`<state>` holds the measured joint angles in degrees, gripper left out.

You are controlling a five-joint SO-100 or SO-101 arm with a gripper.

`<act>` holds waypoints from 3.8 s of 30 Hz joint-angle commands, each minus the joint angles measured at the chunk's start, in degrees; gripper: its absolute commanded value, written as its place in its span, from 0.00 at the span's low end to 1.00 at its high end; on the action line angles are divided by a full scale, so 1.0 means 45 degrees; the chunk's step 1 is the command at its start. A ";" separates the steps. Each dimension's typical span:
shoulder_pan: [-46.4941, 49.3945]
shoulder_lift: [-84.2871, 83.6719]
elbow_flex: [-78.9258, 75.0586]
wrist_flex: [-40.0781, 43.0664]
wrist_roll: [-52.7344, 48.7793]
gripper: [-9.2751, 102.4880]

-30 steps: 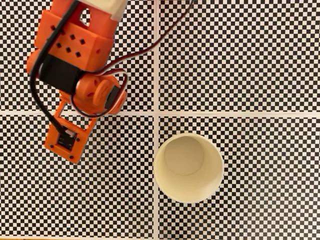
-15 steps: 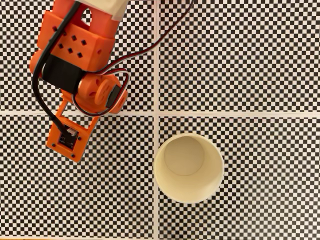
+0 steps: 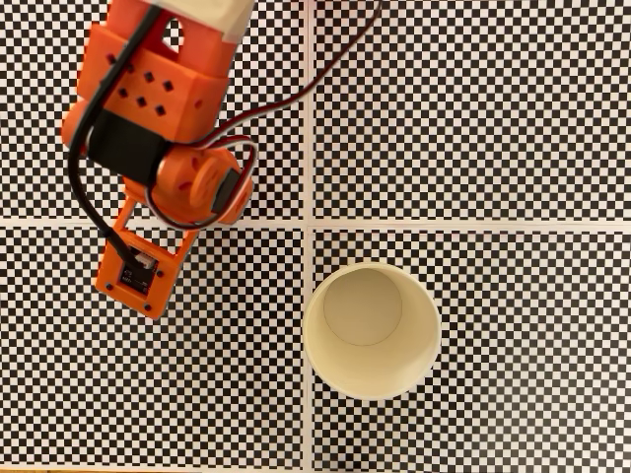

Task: Grasp basketball and place into cup.

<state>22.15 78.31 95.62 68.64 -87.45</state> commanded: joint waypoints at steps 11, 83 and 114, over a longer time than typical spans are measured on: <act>0.0059 0.0371 0.0410 -0.0703 -0.0020 0.45; -0.3145 0.5215 -0.5625 0.4766 0.0859 0.30; -0.6094 0.2656 -0.9688 0.4863 0.0000 0.24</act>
<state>-5.01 90.44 55.90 90.18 -86.40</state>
